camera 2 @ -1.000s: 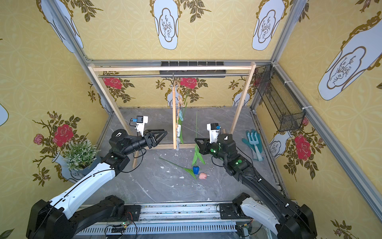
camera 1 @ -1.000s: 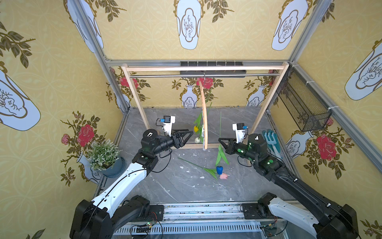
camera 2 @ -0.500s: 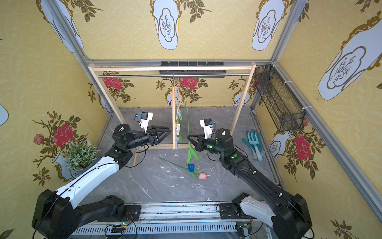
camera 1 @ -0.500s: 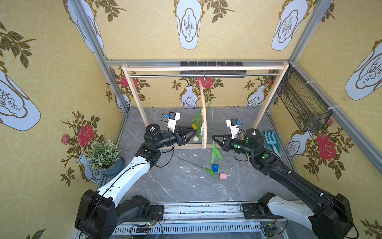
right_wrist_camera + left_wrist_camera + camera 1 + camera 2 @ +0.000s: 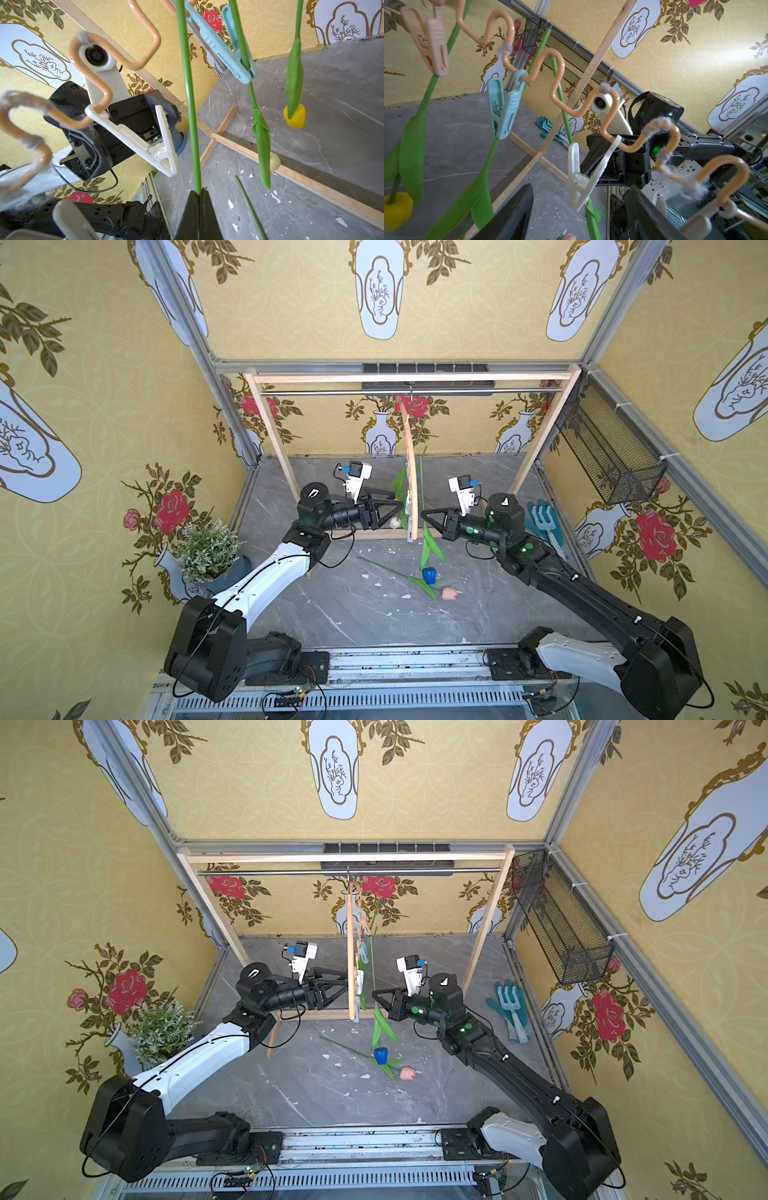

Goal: Dry the flowers on a clothes hanger
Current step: Open the clamp at the hanger.

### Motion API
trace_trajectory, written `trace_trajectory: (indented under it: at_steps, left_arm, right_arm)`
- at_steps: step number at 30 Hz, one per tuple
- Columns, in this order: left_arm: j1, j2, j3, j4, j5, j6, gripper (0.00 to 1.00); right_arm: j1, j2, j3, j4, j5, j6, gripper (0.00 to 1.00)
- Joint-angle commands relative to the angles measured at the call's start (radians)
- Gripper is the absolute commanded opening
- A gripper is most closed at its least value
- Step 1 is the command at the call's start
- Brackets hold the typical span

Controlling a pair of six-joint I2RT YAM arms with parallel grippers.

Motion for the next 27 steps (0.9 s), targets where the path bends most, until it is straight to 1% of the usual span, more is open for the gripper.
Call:
trace_trajectory:
  at_steps: [1,4,5,7,11,27]
  left_arm:
    - [0.001,0.025,0.004,0.138,0.067,-0.021,0.76]
    - [0.001,0.052,0.001,0.211,0.098,-0.022,0.76]
    - [0.001,0.063,0.006,0.224,0.106,-0.05,0.75]
    - [0.001,0.085,0.018,0.239,0.127,-0.062,0.73]
    - [0.001,0.106,0.019,0.24,0.123,-0.055,0.73]
    - [0.001,0.173,0.064,0.24,0.164,-0.061,0.73]
  right_arm:
    - [0.0,0.011,0.002,0.088,-0.017,0.023,0.0]
    - [0.001,0.021,0.002,0.101,-0.025,0.032,0.0]
    - [0.001,0.025,0.003,0.104,-0.029,0.035,0.0]
    - [0.001,0.03,0.003,0.109,-0.035,0.041,0.0]
    - [0.0,0.038,-0.002,0.122,-0.041,0.053,0.0]
    - [0.003,0.044,-0.022,0.164,-0.059,0.073,0.0]
